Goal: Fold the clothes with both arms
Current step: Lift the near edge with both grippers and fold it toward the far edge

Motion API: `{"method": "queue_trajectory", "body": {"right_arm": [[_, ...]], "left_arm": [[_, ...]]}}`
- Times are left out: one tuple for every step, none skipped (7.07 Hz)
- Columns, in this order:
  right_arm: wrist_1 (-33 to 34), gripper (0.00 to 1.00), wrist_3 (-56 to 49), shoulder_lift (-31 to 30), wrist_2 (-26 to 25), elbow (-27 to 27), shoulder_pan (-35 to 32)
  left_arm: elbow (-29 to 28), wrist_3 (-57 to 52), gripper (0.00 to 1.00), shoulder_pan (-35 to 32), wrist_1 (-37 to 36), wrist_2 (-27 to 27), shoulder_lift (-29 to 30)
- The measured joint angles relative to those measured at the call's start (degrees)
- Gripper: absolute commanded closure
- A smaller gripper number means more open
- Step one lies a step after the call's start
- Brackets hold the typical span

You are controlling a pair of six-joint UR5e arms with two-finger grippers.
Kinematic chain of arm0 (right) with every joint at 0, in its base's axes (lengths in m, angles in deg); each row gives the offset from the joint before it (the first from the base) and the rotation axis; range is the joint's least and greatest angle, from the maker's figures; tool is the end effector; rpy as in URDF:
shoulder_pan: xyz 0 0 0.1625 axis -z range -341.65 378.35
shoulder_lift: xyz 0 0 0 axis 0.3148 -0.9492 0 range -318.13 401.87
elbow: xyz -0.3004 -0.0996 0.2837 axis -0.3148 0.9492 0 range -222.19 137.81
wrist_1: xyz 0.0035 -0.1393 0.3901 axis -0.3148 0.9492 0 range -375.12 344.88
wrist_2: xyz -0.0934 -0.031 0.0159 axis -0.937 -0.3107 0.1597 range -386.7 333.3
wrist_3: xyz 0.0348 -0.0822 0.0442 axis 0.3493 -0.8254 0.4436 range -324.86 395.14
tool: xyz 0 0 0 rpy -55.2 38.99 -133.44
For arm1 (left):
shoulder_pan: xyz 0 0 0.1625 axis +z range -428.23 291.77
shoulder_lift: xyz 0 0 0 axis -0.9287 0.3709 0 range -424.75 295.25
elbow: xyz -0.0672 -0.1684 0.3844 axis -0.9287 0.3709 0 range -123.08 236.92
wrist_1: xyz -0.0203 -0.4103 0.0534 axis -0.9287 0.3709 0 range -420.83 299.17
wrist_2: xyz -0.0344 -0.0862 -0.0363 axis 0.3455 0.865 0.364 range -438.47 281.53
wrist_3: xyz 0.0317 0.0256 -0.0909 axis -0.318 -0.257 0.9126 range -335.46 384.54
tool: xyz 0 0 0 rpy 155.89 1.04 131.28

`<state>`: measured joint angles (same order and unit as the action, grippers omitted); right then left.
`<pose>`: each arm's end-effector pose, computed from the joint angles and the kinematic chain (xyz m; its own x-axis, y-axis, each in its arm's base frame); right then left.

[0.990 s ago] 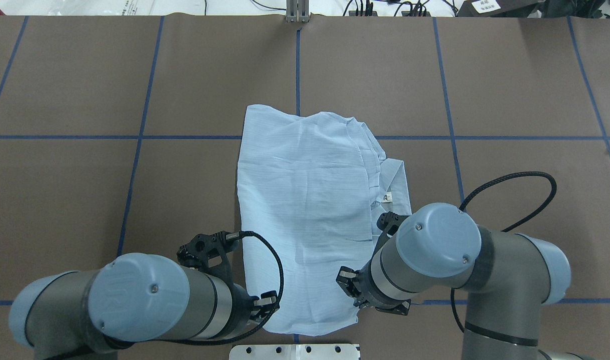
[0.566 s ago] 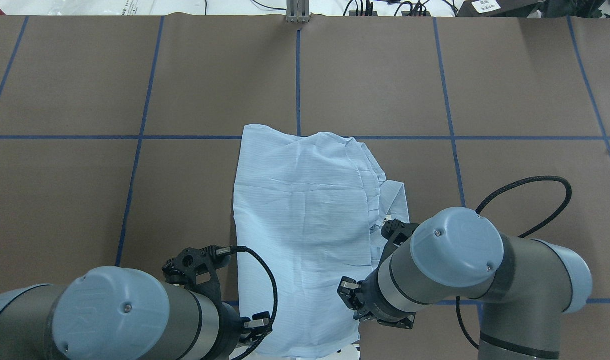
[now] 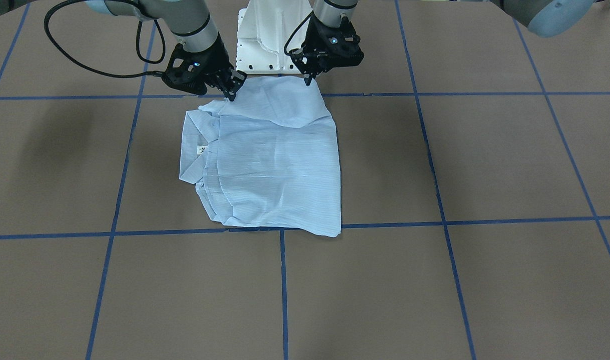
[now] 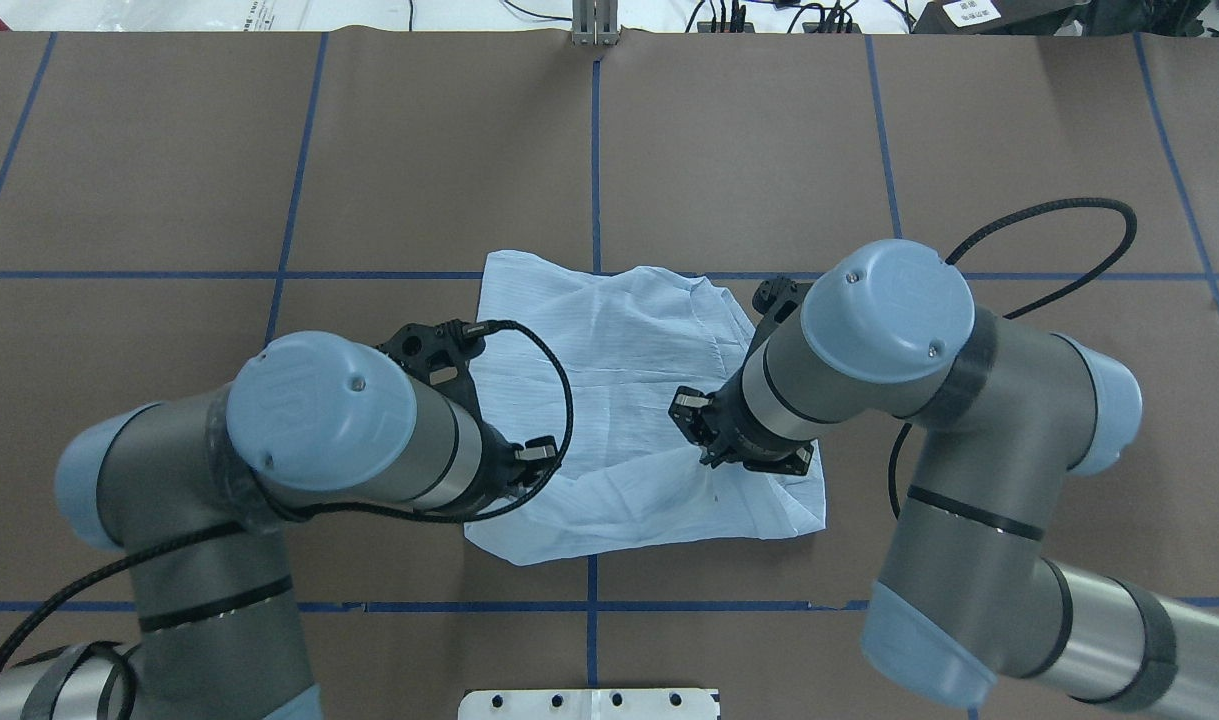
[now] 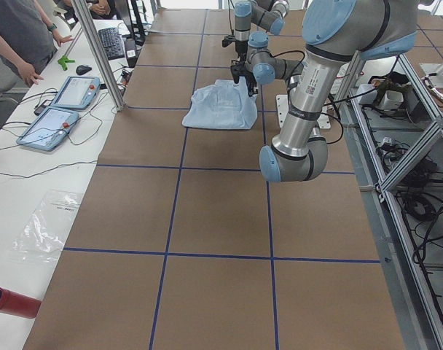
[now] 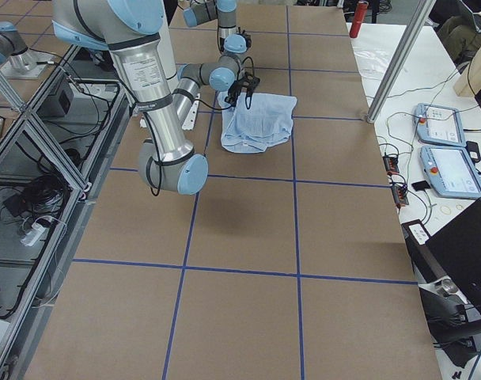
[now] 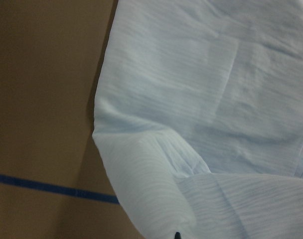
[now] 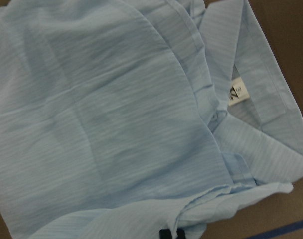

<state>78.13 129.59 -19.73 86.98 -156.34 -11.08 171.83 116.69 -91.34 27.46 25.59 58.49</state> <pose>-0.4548 -0.3637 0.2090 0.5520 0.3929 0.7355 -0.2282 0.9195 -0.3199 0.4865 -0.3264 0.1553 0.5008 -0.2532 -0.8277 0.2136 0.9628 -0.1653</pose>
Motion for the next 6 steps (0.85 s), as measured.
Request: {"method": "queue_trajectory", "body": {"right_arm": [[-0.09,1.0,-3.88,2.67,-0.05,4.99,-2.76],[-0.2,1.0,-7.04,5.94,-0.09,10.5,-5.01],[-0.34,1.0,-9.87,9.27,-0.1,15.96,-6.94],[-0.7,1.0,-12.34,11.72,-0.06,20.33,-8.62],[-1.48,1.0,-14.32,13.12,-0.05,23.24,-10.03],[-2.94,1.0,-15.37,14.16,-0.04,25.75,-10.92]], "left_arm": [[-3.91,-2.47,1.0,-3.53,3.02,0.09,0.6],[-7.62,-4.54,1.0,-6.61,5.45,0.14,1.19],[-12.06,-5.77,1.0,-9.19,8.22,0.17,2.52],[-16.68,-6.77,1.0,-11.39,10.8,0.24,4.43],[-19.91,-8.25,1.0,-13.32,12.4,0.88,5.98],[-21.65,-9.67,1.0,-14.76,13.17,1.88,6.84]]}}
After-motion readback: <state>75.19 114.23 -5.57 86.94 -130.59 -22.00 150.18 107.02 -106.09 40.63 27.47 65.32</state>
